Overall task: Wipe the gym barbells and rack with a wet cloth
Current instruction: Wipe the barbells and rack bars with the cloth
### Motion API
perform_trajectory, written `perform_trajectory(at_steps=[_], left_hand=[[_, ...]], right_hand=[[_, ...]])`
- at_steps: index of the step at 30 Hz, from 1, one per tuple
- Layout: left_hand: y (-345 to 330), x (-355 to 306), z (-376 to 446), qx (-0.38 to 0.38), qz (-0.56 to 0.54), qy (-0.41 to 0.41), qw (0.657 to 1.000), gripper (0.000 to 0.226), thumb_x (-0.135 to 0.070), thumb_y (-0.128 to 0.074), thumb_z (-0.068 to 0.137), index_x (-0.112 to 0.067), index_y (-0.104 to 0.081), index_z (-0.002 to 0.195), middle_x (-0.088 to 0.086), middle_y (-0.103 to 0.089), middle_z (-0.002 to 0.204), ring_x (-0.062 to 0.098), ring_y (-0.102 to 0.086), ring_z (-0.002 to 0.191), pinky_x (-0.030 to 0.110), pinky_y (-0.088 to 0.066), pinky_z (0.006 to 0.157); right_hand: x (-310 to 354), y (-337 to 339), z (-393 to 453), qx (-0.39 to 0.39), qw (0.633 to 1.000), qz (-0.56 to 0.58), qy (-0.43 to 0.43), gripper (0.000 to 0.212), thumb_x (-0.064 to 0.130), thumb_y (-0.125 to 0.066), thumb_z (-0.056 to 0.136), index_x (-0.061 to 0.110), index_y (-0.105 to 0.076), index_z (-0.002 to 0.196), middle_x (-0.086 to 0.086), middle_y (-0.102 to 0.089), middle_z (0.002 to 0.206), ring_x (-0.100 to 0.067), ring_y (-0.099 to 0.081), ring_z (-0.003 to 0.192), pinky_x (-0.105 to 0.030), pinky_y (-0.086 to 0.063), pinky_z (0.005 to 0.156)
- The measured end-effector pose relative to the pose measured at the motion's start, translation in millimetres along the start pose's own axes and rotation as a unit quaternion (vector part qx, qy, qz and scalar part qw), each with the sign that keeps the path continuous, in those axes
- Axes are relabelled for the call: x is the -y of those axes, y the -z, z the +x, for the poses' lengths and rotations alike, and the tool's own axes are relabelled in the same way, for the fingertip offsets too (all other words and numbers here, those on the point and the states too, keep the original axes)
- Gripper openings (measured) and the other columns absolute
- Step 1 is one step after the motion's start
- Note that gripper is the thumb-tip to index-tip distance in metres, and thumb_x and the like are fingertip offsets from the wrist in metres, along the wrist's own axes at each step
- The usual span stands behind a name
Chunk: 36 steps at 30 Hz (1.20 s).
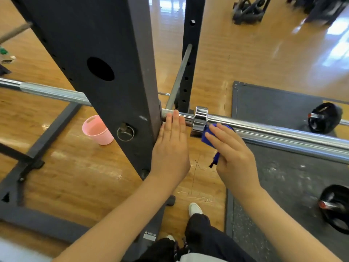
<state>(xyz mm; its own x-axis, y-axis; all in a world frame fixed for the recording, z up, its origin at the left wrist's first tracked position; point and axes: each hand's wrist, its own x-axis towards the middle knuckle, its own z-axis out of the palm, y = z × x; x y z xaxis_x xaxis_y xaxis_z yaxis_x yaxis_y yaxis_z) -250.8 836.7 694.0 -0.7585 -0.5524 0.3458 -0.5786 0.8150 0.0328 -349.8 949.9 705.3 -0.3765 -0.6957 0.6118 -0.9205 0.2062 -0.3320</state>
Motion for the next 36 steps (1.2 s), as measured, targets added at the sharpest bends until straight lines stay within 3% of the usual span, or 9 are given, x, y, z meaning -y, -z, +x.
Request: perform_trajectory(at_steps=[5, 10, 15, 18, 22, 26, 28, 31, 36], left_hand=[[7, 1, 18, -0.025, -0.043, -0.051, 0.997, 0.107, -0.023, -0.083, 0.063, 0.006, -0.019, 0.142, 0.028, -0.029, 0.148, 0.038, -0.026, 0.138, 0.045, -0.024, 0.111], [3, 6, 48, -0.035, -0.067, -0.112, 0.991, 0.091, -0.006, -0.084, 0.061, 0.008, -0.031, 0.133, 0.027, -0.045, 0.137, 0.039, -0.04, 0.131, 0.045, -0.029, 0.108], [29, 5, 71, 0.145, -0.071, -0.116, 0.98, 0.085, -0.023, -0.075, 0.076, -0.002, -0.025, 0.142, 0.014, -0.03, 0.149, 0.026, -0.02, 0.142, 0.03, -0.013, 0.115], [41, 4, 86, 0.226, -0.093, -0.092, 0.965, 0.092, -0.032, -0.074, 0.076, -0.005, -0.017, 0.145, 0.012, -0.022, 0.152, 0.028, -0.011, 0.144, 0.039, -0.01, 0.117], [29, 2, 53, 0.088, -0.086, -0.028, 0.992, 0.106, -0.041, -0.065, 0.085, -0.008, 0.012, 0.148, 0.01, 0.008, 0.158, 0.025, 0.012, 0.145, 0.036, 0.008, 0.114], [12, 2, 32, 0.067, -0.046, -0.02, 0.996, 0.102, -0.037, -0.063, 0.087, -0.005, 0.018, 0.14, 0.014, 0.007, 0.157, 0.025, 0.016, 0.142, 0.036, 0.009, 0.113], [7, 4, 32, 0.066, -0.013, -0.027, 0.997, 0.103, -0.035, -0.07, 0.081, -0.004, 0.008, 0.14, 0.018, -0.006, 0.157, 0.028, 0.007, 0.141, 0.038, 0.001, 0.113], [8, 4, 32, 0.055, -0.038, -0.032, 0.997, 0.094, -0.043, -0.065, 0.082, -0.002, -0.006, 0.144, 0.018, -0.017, 0.155, 0.03, -0.009, 0.144, 0.039, -0.002, 0.113], [19, 2, 34, 0.063, -0.076, -0.025, 0.995, 0.089, -0.046, -0.058, 0.085, -0.001, -0.013, 0.149, 0.015, -0.012, 0.157, 0.028, -0.003, 0.146, 0.034, 0.006, 0.112]], right_hand=[[0, 11, 44, -0.085, 0.99, 0.076, -0.085, 0.042, -0.012, -0.048, 0.081, -0.002, -0.061, 0.119, -0.016, -0.06, 0.124, -0.027, -0.054, 0.119, -0.034, -0.041, 0.103], [-14, 5, 48, -0.039, 0.988, 0.099, -0.112, 0.044, -0.011, -0.048, 0.079, 0.0, -0.063, 0.118, -0.014, -0.061, 0.124, -0.028, -0.055, 0.118, -0.041, -0.043, 0.102], [-15, 8, 50, -0.034, 0.986, 0.104, -0.127, 0.045, -0.01, -0.048, 0.078, 0.003, -0.064, 0.118, -0.003, -0.06, 0.122, -0.02, -0.055, 0.116, -0.028, -0.041, 0.101], [-11, 7, 55, -0.016, 0.986, 0.115, -0.123, 0.048, -0.016, -0.05, 0.077, 0.003, -0.063, 0.119, 0.0, -0.058, 0.122, -0.017, -0.052, 0.117, -0.015, -0.036, 0.102], [-1, -6, 50, 0.019, 0.996, 0.076, -0.031, 0.043, -0.012, -0.052, 0.08, 0.001, -0.063, 0.119, -0.013, -0.06, 0.126, -0.026, -0.051, 0.123, -0.035, -0.037, 0.104], [-7, -7, 38, 0.033, 0.996, 0.054, 0.068, 0.038, 0.005, -0.042, 0.084, 0.003, -0.066, 0.114, -0.013, -0.063, 0.121, -0.027, -0.052, 0.121, -0.039, -0.04, 0.104], [-9, -2, 28, 0.046, 0.993, 0.033, 0.104, 0.037, 0.007, -0.042, 0.084, 0.005, -0.068, 0.109, -0.011, -0.065, 0.119, -0.025, -0.053, 0.119, -0.037, -0.039, 0.104], [-8, 2, 28, 0.057, 0.993, 0.034, 0.093, 0.037, 0.009, -0.042, 0.083, 0.006, -0.069, 0.108, -0.009, -0.065, 0.118, -0.024, -0.054, 0.118, -0.036, -0.037, 0.104], [-6, -4, 64, 0.062, 0.996, 0.058, -0.028, 0.043, -0.015, -0.053, 0.077, 0.0, -0.065, 0.116, -0.017, -0.062, 0.123, -0.033, -0.054, 0.12, -0.035, -0.036, 0.102]])
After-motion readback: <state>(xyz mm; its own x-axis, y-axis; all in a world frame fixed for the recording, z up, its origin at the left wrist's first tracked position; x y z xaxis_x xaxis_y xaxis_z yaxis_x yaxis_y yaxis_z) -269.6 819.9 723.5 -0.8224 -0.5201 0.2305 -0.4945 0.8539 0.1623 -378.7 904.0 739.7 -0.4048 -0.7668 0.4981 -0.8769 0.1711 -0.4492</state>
